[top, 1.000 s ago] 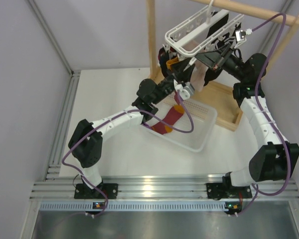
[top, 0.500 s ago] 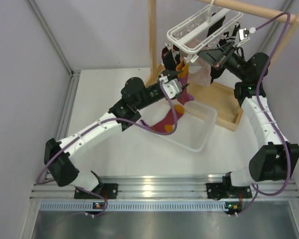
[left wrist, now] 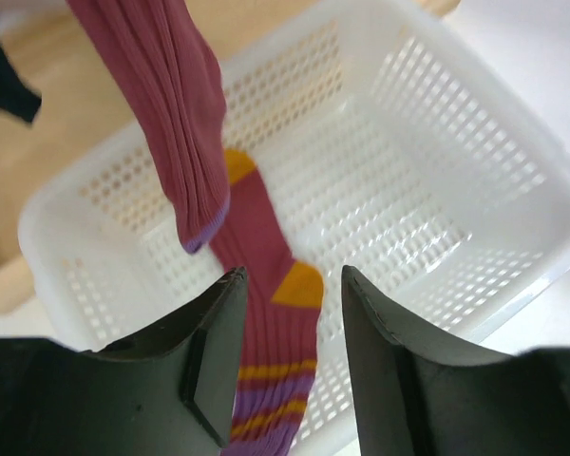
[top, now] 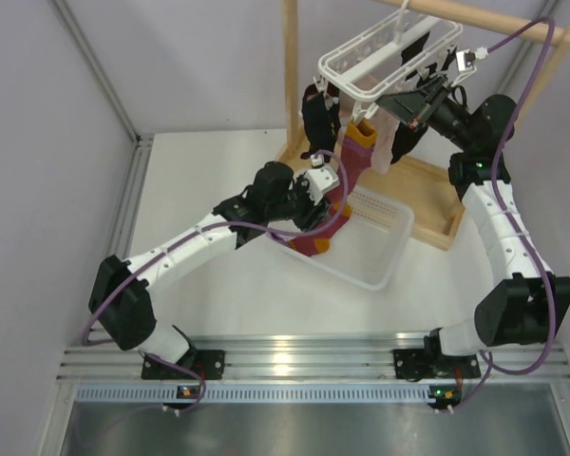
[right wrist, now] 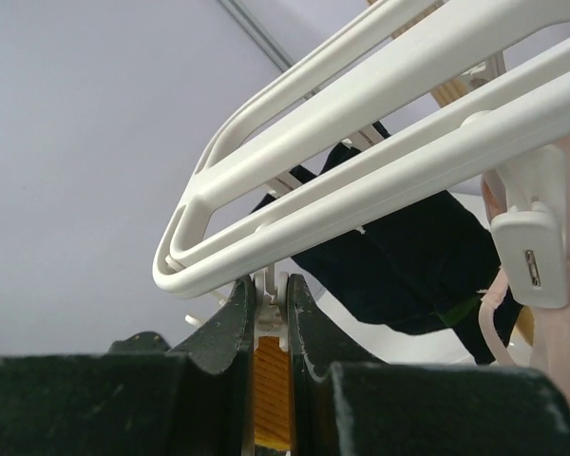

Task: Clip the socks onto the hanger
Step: Pick up the sock from the bin.

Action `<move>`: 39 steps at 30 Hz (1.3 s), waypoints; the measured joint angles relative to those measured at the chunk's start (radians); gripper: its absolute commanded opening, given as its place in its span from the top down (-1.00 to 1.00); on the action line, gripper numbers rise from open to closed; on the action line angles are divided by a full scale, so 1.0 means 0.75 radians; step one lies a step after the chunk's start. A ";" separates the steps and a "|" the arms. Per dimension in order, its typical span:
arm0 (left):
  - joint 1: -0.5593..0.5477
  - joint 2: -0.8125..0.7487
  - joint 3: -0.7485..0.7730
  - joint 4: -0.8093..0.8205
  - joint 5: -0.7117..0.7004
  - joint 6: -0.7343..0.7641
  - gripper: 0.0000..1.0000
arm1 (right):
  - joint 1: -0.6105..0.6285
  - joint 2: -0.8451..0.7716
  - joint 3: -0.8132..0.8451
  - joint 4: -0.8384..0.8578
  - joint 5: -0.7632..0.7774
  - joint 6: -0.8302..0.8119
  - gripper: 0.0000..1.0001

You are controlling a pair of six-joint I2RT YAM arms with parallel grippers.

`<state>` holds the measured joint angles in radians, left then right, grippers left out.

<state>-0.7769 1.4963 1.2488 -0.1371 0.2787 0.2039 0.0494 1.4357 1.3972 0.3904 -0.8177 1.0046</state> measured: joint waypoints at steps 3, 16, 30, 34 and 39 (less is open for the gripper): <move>0.054 0.065 0.048 -0.156 -0.004 0.014 0.05 | -0.001 0.000 0.008 -0.024 -0.004 -0.024 1.00; 0.138 0.228 0.281 -0.823 0.029 0.230 0.00 | -0.009 0.000 0.018 -0.078 -0.004 -0.083 1.00; 0.204 0.222 0.350 -1.094 0.123 0.531 0.08 | -0.009 0.000 0.018 -0.081 -0.005 -0.084 1.00; 0.220 0.249 0.350 -1.091 0.131 0.530 0.10 | -0.009 0.000 0.018 -0.083 -0.005 -0.092 1.00; 0.231 0.301 0.350 -1.090 0.130 0.531 0.13 | -0.009 0.001 0.026 -0.092 -0.011 -0.093 1.00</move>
<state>-0.6033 1.7222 1.5112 -0.9546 0.3763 0.6022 0.0425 1.4361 1.4170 0.3218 -0.8257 0.9348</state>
